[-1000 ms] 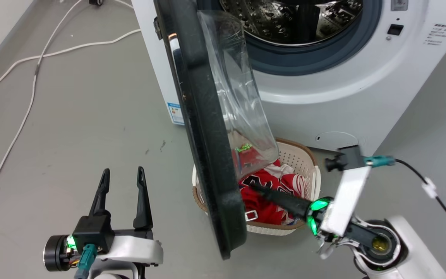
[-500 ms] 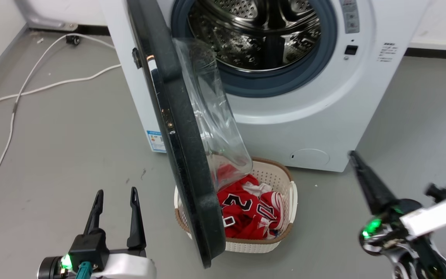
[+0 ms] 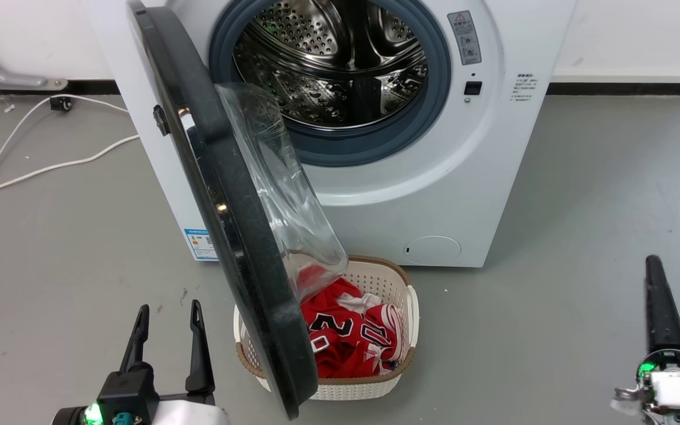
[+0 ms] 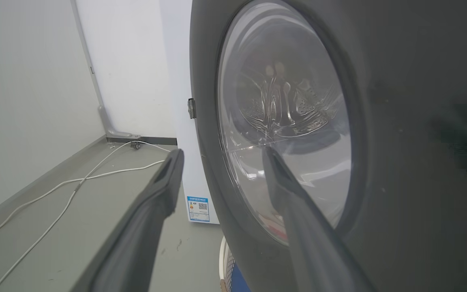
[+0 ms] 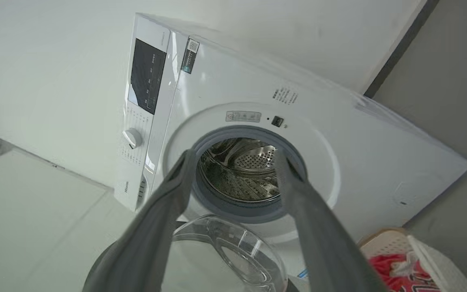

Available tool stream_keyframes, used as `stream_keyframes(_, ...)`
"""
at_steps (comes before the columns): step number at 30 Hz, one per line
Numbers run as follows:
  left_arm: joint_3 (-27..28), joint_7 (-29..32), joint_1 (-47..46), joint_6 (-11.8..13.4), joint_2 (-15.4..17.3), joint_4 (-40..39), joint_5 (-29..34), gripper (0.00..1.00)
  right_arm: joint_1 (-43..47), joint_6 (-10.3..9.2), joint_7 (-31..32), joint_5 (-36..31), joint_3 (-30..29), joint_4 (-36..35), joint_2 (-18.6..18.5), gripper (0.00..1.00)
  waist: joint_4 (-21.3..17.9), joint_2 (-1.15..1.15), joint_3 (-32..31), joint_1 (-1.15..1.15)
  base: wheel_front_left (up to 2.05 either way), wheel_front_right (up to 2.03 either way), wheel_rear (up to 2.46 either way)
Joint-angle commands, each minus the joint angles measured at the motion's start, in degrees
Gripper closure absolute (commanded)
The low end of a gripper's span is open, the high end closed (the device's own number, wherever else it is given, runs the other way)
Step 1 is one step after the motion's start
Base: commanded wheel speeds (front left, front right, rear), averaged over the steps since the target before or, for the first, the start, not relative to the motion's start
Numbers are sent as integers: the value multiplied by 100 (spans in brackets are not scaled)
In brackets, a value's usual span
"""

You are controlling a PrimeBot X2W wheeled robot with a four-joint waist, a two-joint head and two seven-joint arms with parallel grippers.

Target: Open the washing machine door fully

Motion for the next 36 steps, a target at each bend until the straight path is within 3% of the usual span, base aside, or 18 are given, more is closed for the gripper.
stream_keyframes(1, 7, -16, 39, 23, -3, -22, 19, 0, 59, 2, -517, -709, 248, -129, -140, 0, -37, 0, 7, 0, 0, 0, 0)
stream_keyframes(3, 17, -16, 35, 26, -3, -22, 12, 0, 106, 2, -841, -1658, 466, -118, -260, 0, -72, 0, 11, 0, 0, 0, 0)
stream_keyframes(4, 17, -16, 35, 26, -3, -22, 12, 0, 106, 2, -841, -1658, 466, -118, -260, 0, -72, 0, 11, 0, 0, 0, 0)
stream_keyframes(5, 21, -16, 35, 26, -3, -23, 9, 0, 93, 2, -904, -2171, 486, -75, -305, 0, -88, 0, 12, 0, 0, 0, 0)
stream_keyframes(11, 14, -16, 8, 22, -3, -24, -5, 0, -3, 2, -929, -5000, 171, -326, 51, 0, -127, 0, 41, 0, 0, 0, 0)
stream_keyframes(15, -3, -16, -20, 19, -3, -14, -10, 0, 122, 2, -931, -6508, 199, -375, 134, 0, -114, 0, 52, 0, 0, 0, 0)
stream_keyframes(18, -5, -16, -15, 25, -3, -12, -29, 0, 211, 0, -931, -7198, 188, -269, 176, 0, -113, 0, 52, 0, 0, 0, 0)
stream_keyframes(24, -19, -16, -4, 4, -3, 16, -19, 0, 350, 0, -932, -7712, 60, 81, 260, 0, -83, 0, 49, 0, 0, 0, 0)
stream_keyframes(36, 57, -16, 15, -7, -4, 6, 19, 0, 432, 0, -933, -7193, 126, 372, 263, 0, -43, 0, 36, 0, 0, 0, 0)
